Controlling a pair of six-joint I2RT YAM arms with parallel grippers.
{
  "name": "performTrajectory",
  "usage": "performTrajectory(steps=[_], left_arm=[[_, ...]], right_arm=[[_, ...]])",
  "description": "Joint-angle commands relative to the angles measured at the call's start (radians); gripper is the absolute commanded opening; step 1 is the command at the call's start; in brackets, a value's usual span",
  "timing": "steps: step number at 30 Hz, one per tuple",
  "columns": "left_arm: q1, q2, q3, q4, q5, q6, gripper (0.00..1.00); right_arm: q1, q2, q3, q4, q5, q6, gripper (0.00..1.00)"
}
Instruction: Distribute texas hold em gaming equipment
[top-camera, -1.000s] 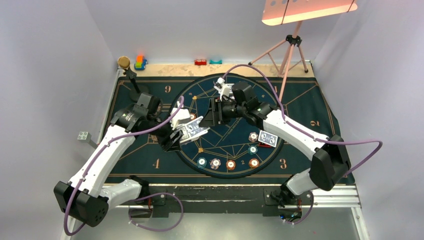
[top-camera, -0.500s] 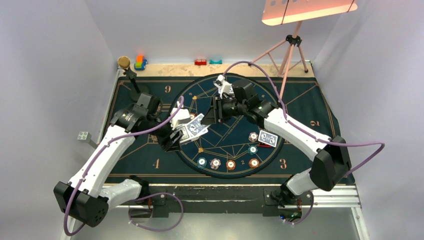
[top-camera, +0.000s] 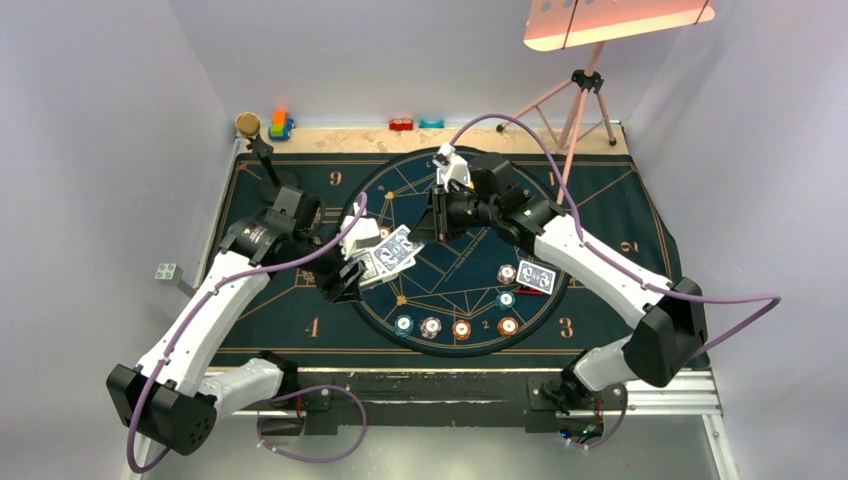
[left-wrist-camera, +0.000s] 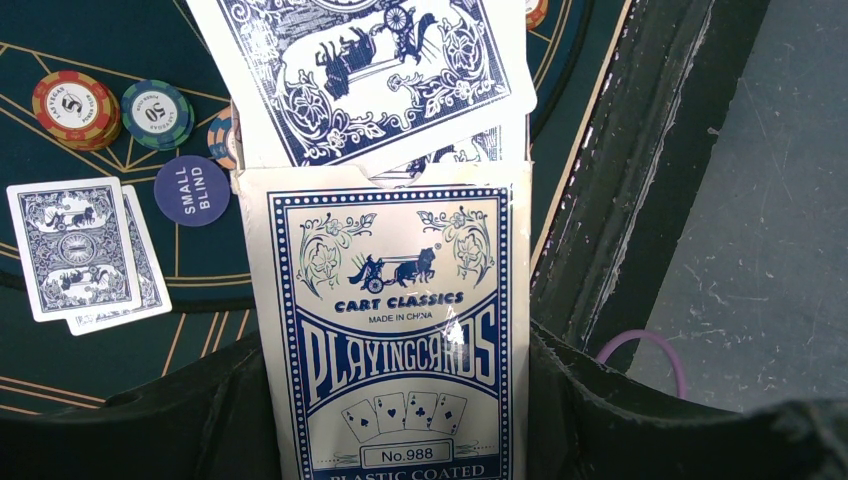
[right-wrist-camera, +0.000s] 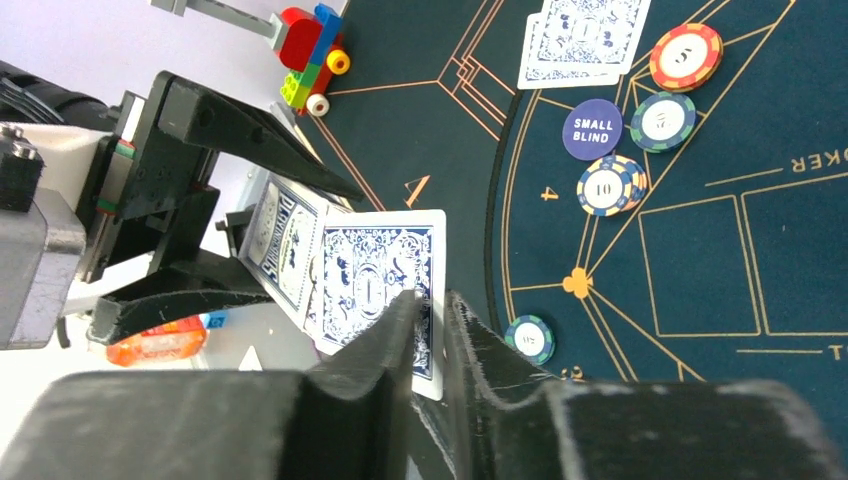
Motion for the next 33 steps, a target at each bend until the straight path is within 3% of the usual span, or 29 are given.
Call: performTrajectory(steps=[1,8,16,23,29,33], left_arm=[[0.004,-0.022,0.015,0.026,0.036,0.005,0.10],[0.004,-0.019,0.014,0.027,0.033,0.004,0.10],[0.005,-0.015,0.008,0.029,0.029,0.007,0.10],[0.005,-0.012,0.003,0.032,0.025,0.009,0.09],[0.005,-0.010,0.005,0.033,0.024,0.009,0.09],[0.006,-0.010,0.002,0.033,0.023,0.010,0.09]], right_arm=[[0.003,-0.036,0.054,-0.009,0.036,-0.018,0.15],[-0.005,-0.039,0.080,-0.045,0.052,-0.023,0.01],[-0.041,-0.061,0.071,-0.002,-0.060,0.042,0.00],[-0.118,-0.074,-0.031,0.243,-0.298,0.278,0.00],[-0.171,-0.061,-0.063,0.312,-0.347,0.380,0.00],[-0.210,-0.044,-0.134,0.475,-0.405,0.516,0.00]])
